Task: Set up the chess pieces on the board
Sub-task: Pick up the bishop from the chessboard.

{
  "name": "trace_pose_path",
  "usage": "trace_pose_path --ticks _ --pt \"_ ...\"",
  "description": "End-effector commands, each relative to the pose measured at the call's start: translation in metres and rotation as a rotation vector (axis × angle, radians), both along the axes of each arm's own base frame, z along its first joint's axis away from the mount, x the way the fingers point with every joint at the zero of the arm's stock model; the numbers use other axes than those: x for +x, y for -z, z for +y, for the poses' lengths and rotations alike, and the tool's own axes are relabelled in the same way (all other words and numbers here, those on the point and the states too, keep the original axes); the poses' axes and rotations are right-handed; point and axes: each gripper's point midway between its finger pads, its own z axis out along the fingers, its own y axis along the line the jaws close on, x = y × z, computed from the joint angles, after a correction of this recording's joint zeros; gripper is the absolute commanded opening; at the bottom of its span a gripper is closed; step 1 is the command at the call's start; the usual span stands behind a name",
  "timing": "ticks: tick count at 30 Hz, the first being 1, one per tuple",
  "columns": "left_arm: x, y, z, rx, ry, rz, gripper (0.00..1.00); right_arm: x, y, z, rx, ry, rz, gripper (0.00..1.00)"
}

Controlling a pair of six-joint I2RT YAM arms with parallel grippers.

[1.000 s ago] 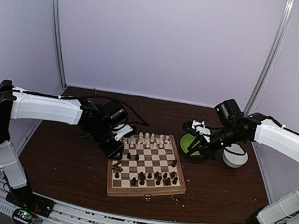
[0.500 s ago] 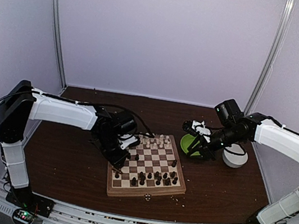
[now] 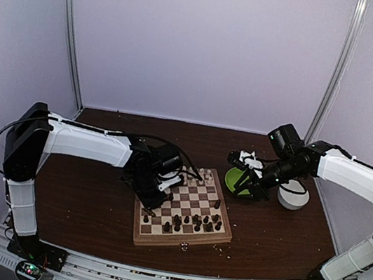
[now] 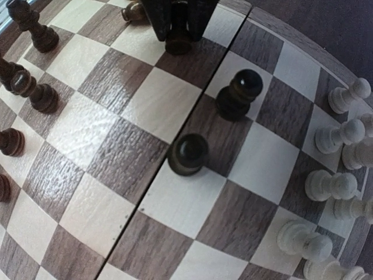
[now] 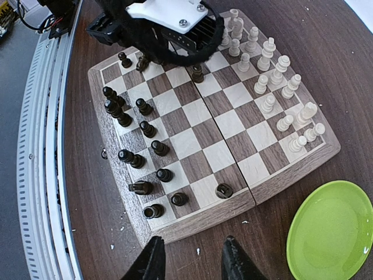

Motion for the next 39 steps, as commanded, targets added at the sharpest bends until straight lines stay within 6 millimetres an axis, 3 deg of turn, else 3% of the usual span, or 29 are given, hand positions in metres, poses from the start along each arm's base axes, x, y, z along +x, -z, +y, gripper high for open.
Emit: trace_pose_path --ticks 1,5,13,18,24,28,32,39 --pt "-0.008 0.037 0.007 0.083 0.069 0.019 0.09 0.005 -0.008 0.002 0.011 0.0 -0.015 0.33" --pt "-0.013 0.042 0.004 0.122 0.095 0.014 0.12 0.006 -0.006 0.002 0.008 0.001 -0.008 0.33" --pt "-0.018 0.034 0.0 0.105 0.111 0.036 0.22 0.006 -0.004 0.003 0.005 0.001 0.002 0.34" --pt "-0.012 0.033 0.002 0.124 0.108 0.006 0.05 0.006 -0.002 0.003 0.005 0.003 0.01 0.34" --pt "0.007 -0.004 -0.014 -0.044 0.061 -0.133 0.0 0.006 -0.008 0.005 0.029 0.012 0.011 0.34" --pt "0.017 -0.03 -0.019 -0.22 -0.021 -0.168 0.0 0.001 -0.033 0.013 0.117 0.012 -0.004 0.34" --pt "0.02 -0.042 -0.022 -0.319 -0.083 -0.164 0.0 -0.008 -0.052 0.025 0.14 -0.024 -0.032 0.35" --pt "0.037 -0.056 -0.012 -0.518 -0.236 -0.171 0.0 -0.02 -0.048 0.06 0.086 -0.085 -0.09 0.36"
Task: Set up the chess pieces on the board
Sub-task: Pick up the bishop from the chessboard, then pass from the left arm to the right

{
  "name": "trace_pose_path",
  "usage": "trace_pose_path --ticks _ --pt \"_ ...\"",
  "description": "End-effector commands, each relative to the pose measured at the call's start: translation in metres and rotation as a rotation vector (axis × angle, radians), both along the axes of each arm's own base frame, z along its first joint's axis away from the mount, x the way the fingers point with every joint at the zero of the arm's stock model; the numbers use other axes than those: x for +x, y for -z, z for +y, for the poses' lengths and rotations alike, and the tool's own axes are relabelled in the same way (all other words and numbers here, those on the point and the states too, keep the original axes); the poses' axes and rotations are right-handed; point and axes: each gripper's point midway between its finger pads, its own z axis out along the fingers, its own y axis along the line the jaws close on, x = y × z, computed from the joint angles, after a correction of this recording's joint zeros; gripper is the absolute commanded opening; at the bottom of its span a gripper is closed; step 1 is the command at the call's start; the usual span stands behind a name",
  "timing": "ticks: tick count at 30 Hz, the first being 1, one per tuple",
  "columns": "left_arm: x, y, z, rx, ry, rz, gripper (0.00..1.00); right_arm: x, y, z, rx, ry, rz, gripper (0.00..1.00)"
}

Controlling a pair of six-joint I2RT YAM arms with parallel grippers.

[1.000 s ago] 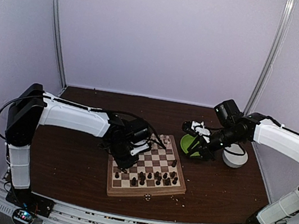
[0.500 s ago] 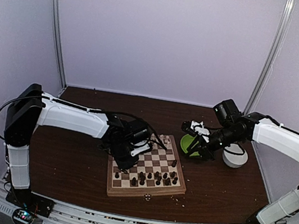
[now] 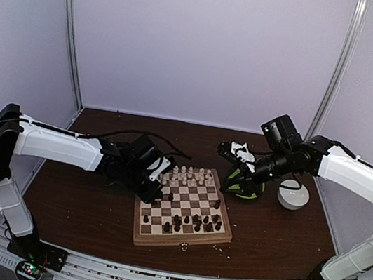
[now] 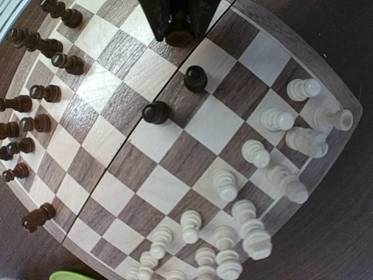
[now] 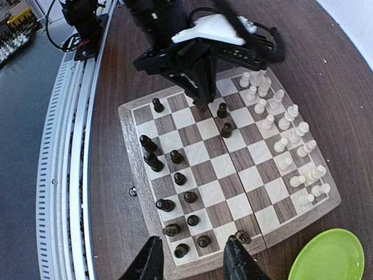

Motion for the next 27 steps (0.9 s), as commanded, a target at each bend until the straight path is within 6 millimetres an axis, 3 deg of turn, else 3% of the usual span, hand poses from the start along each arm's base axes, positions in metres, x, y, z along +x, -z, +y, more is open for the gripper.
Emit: trace_pose_path --ticks 1,5,9,17,23,27 --pt "0.015 -0.026 -0.01 -0.237 -0.079 -0.013 0.0 0.001 -0.004 0.022 -0.013 -0.014 -0.046 0.36" --pt "0.007 -0.031 -0.02 -0.33 -0.04 0.021 0.0 -0.003 -0.003 0.045 -0.015 -0.057 0.002 0.36" --pt "-0.006 -0.049 -0.028 -0.414 0.034 0.038 0.0 -0.003 -0.003 0.062 0.024 -0.055 0.09 0.36" --pt "-0.028 -0.105 -0.027 -0.507 0.217 -0.073 0.0 -0.002 -0.027 0.067 0.132 -0.044 0.11 0.49" --pt "-0.038 -0.154 -0.029 -0.6 0.314 -0.179 0.0 0.017 -0.057 0.079 0.307 -0.016 0.317 0.53" --pt "-0.041 -0.179 -0.029 -0.66 0.336 -0.237 0.0 0.02 -0.061 0.093 0.374 -0.019 0.479 0.58"
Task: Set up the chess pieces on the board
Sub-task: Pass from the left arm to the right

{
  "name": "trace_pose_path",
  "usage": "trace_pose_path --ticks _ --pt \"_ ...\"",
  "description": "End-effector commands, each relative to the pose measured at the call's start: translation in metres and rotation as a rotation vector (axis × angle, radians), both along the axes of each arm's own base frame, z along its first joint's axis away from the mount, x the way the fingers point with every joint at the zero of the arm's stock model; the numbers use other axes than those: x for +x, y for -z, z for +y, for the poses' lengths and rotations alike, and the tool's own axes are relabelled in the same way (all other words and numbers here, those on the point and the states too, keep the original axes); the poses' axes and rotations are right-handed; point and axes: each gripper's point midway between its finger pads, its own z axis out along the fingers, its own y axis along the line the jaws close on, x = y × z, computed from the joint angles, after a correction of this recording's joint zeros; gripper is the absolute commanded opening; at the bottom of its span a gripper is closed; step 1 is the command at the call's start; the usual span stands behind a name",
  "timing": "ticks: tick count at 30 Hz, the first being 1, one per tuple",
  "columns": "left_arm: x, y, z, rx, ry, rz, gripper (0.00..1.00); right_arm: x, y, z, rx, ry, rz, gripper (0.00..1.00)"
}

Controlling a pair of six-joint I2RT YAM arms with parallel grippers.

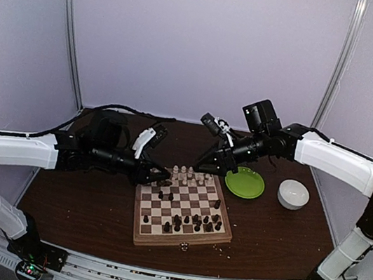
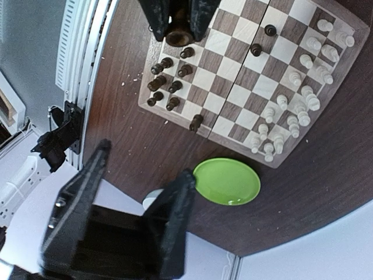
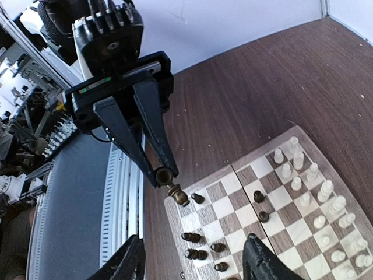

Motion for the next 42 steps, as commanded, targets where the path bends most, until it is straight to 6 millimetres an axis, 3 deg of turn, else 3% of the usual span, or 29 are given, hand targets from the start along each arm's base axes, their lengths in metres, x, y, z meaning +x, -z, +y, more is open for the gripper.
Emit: trace_pose_path --ticks 1,13,23,32,42 --pt "-0.003 -0.047 -0.005 -0.125 0.049 -0.124 0.0 0.0 -0.023 0.023 0.148 -0.02 0.235 0.59" --pt "-0.002 -0.066 -0.003 -0.173 0.027 -0.157 0.0 -0.002 -0.02 0.047 0.26 -0.049 0.495 0.61" --pt "0.002 -0.073 0.004 -0.194 -0.022 -0.186 0.0 -0.019 0.002 0.055 0.224 -0.089 0.549 0.6" --pt "0.002 -0.07 0.002 -0.195 -0.015 -0.177 0.0 -0.025 -0.004 0.059 0.254 -0.109 0.59 0.59" --pt "0.002 -0.067 0.002 -0.19 -0.015 -0.175 0.0 -0.024 -0.011 0.065 0.294 -0.126 0.627 0.39"
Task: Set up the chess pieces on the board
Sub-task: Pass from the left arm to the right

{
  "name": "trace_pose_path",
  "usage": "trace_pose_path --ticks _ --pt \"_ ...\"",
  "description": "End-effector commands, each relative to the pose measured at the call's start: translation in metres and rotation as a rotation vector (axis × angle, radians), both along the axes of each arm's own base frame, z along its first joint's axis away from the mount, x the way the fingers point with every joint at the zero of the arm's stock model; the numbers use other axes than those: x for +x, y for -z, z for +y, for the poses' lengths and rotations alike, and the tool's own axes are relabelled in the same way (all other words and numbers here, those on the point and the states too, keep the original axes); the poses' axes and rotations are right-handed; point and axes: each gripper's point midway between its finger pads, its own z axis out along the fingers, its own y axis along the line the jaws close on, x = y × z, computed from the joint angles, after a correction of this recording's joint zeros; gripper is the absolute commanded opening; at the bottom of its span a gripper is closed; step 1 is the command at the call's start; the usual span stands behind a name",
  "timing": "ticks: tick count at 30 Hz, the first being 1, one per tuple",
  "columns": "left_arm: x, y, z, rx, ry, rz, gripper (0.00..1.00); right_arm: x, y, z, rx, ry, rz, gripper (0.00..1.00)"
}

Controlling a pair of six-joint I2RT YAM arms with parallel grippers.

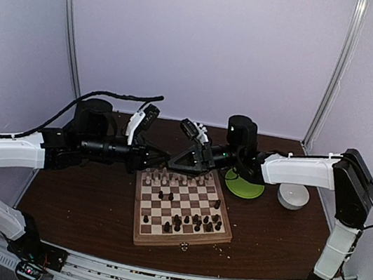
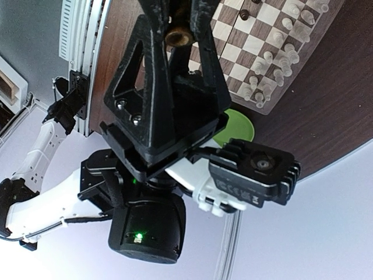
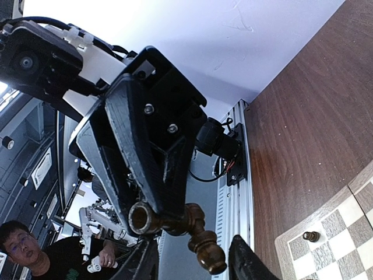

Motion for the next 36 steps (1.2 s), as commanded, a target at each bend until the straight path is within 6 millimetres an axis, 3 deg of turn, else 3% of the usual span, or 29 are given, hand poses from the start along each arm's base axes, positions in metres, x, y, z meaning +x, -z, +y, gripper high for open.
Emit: trace_pose_path --ticks 1,14,24,30,36 --pt "0.001 -0.007 -0.002 -0.035 0.005 -0.028 0.0 -0.002 -0.004 0.003 0.034 -0.014 0.004 0.36" --pt "0.001 -0.006 0.0 -0.032 -0.006 -0.031 0.0 0.003 -0.002 0.004 0.022 0.013 -0.011 0.13" --pt "0.005 -0.006 0.005 -0.028 -0.044 -0.039 0.0 0.005 0.005 0.003 -0.018 0.026 -0.036 0.1" --pt "0.021 -0.013 0.03 0.01 -0.202 -0.089 0.0 0.011 0.034 -0.008 -0.193 0.051 -0.236 0.09" --pt "0.043 -0.01 0.078 0.126 -0.456 -0.12 0.0 0.013 0.046 -0.03 -0.414 0.007 -0.535 0.09"
